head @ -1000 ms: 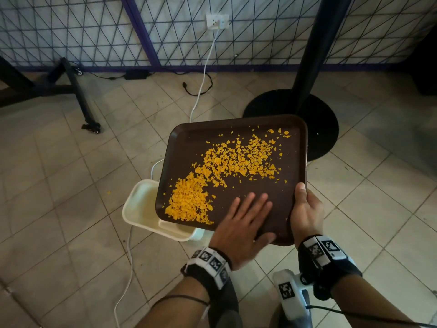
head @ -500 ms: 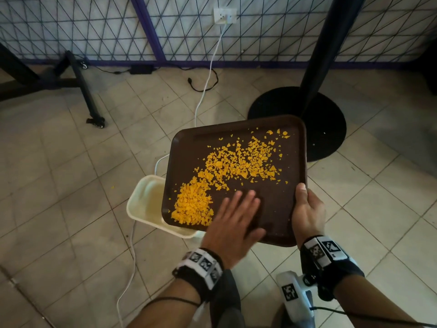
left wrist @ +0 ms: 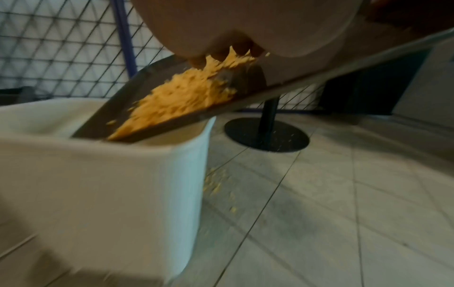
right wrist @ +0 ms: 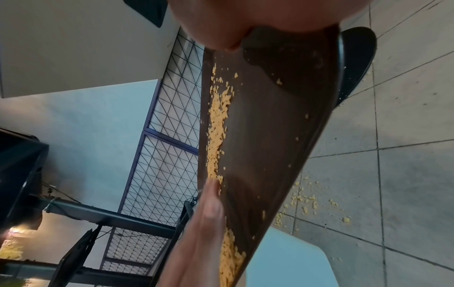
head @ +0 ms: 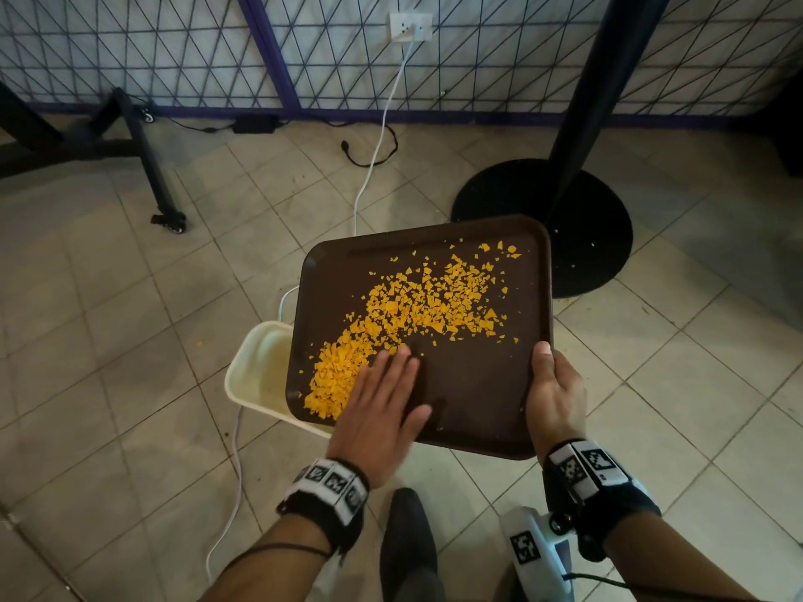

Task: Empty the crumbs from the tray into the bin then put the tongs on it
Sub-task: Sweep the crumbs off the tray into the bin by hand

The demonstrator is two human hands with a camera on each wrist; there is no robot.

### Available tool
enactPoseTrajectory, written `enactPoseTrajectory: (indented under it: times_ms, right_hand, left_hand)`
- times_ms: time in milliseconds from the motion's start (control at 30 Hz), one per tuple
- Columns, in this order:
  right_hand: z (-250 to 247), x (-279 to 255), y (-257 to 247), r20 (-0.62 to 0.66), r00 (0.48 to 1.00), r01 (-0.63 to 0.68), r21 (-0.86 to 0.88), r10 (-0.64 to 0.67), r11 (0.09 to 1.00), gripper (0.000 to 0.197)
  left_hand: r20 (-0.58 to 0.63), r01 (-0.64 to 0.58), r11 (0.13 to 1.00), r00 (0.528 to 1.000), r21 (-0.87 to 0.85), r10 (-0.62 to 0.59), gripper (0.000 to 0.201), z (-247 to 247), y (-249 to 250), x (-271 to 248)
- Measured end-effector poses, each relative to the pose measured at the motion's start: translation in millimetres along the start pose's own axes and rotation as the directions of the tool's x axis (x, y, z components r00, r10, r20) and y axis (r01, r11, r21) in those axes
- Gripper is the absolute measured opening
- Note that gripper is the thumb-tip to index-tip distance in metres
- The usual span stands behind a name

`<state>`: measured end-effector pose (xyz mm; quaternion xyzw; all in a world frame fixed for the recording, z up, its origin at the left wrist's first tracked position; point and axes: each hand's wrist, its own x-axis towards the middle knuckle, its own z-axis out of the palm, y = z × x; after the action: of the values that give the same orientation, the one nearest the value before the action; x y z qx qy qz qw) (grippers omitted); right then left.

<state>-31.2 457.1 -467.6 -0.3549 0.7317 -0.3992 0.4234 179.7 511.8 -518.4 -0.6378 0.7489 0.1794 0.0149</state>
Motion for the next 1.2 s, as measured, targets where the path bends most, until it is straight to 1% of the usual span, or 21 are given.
enactPoseTrajectory:
  times_ms: [67, 167, 233, 300, 333, 400, 467, 533, 600, 667, 733, 767, 833, 900, 933, 1000, 1067, 1100, 1200]
  right_hand:
    - [1.2, -0.2, 1.8, -0.001, 1.0, -0.005, 0.001, 0.005, 1.0, 0.039]
    - [0.4, 0.4, 2.6, -0.014, 1.0, 0.004, 0.001, -0.004, 1.0, 0.039]
    - [-0.7, 0.7, 2.2, -0.012, 1.0, 0.017, 0.002, -0.017, 1.0, 0.038]
    - [-1.9, 1.8, 1.4, -0.009, 1.0, 0.015, 0.0, -0.015, 1.0, 0.036]
    - [-2.3, 3.0, 1.5, -0.009, 1.0, 0.012, 0.003, -0.012, 1.0, 0.036]
    - [-4.0, 4.1, 0.5, -0.005, 1.0, 0.011, 0.016, -0.011, 1.0, 0.037]
    - [-4.7, 4.4, 0.0, 0.007, 1.0, 0.001, 0.03, -0.002, 1.0, 0.039]
    - [-4.5, 3.7, -0.1, 0.011, 1.0, -0.004, 0.031, 0.004, 1.0, 0.038]
    - [-4.0, 2.8, -0.4, 0.01, 1.0, -0.01, 0.029, 0.01, 1.0, 0.038]
    - [-3.4, 2.0, -0.8, 0.011, 1.0, -0.008, 0.034, 0.007, 0.999, 0.034]
    - [-2.7, 1.4, -1.5, 0.014, 1.0, -0.001, 0.043, 0.001, 0.999, 0.03]
    - [-2.6, 1.0, -2.0, 0.011, 1.0, 0.001, 0.044, -0.001, 0.999, 0.029]
    - [-1.8, 0.4, -1.4, 0.004, 1.0, 0.0, 0.042, 0.0, 0.999, 0.03]
    - [-0.8, -1.1, -1.0, -0.004, 1.0, 0.002, 0.042, -0.002, 0.999, 0.033]
    - [-0.6, -1.9, -1.3, -0.002, 1.0, 0.0, 0.051, 0.0, 0.999, 0.034]
    - [-1.1, -3.3, -2.8, 0.01, 1.0, -0.025, 0.087, 0.024, 0.996, 0.032]
    - [-2.8, -3.0, -2.9, 0.01, 0.999, -0.034, 0.103, 0.033, 0.994, 0.032]
    - [-4.0, -2.8, -3.9, 0.003, 1.0, -0.028, 0.095, 0.027, 0.995, 0.034]
    - [-7.2, -2.9, -7.2, 0.009, 1.0, -0.024, 0.07, 0.024, 0.997, 0.034]
  left_hand:
    - [-0.059, -0.122, 0.992, 0.99, 0.043, 0.125, 0.058, -10.5, 30.9, 21.2]
    - [-0.092, -0.306, 0.947, 0.945, 0.097, 0.315, 0.056, -20.0, 77.1, 55.2]
    - [-0.091, -0.344, 0.932, 0.931, 0.116, 0.355, 0.058, -24.0, 93.0, 72.1]
    - [-0.095, -0.311, 0.943, 0.942, 0.117, 0.322, 0.061, -25.4, 92.2, 81.7]
    - [-0.094, -0.275, 0.955, 0.954, 0.11, 0.285, 0.063, -25.7, 86.3, 83.0]
    - [-0.077, -0.179, 0.978, 0.979, 0.11, 0.188, 0.067, -23.3, 63.8, 78.8]
    - [-0.053, -0.08, 0.99, 0.995, 0.115, 0.087, 0.069, -16.6, 32.5, 68.0]
    - [-0.012, 0.018, 0.995, 1.0, 0.103, -0.017, 0.07, -7.1, -1.4, 53.0]
    - [0.026, 0.102, 0.991, 0.994, 0.084, -0.105, 0.07, 0.7, -28.3, 37.2]
    - [0.028, 0.149, 0.987, 0.988, 0.068, -0.151, 0.07, 1.0, -37.7, 25.4]
    - [-0.012, 0.123, 0.992, 0.992, 0.03, -0.123, 0.068, -5.6, -24.3, 22.5]
    - [-0.04, 0.077, 0.997, 0.996, 0.009, -0.076, 0.066, -10.7, -9.5, 25.4]
    - [-0.091, -0.065, 0.998, 0.994, 0.008, 0.065, 0.062, -17.6, 29.2, 37.5]
    - [-0.126, -0.211, 0.976, 0.968, 0.048, 0.216, 0.059, -18.6, 68.9, 52.1]
    - [-0.123, -0.266, 0.962, 0.954, 0.066, 0.272, 0.059, -18.3, 84.8, 58.3]
    - [-0.099, -0.324, 0.941, 0.938, 0.092, 0.333, 0.061, -15.5, 102.2, 65.2]
    - [-0.096, -0.316, 0.943, 0.941, 0.103, 0.326, 0.061, -10.7, 98.6, 62.9]
    - [-0.095, -0.288, 0.953, 0.95, 0.094, 0.297, 0.061, -7.8, 89.6, 58.7]
    - [-0.034, -0.114, 0.989, 0.993, 0.09, 0.117, 0.066, 9.0, 40.2, 35.4]
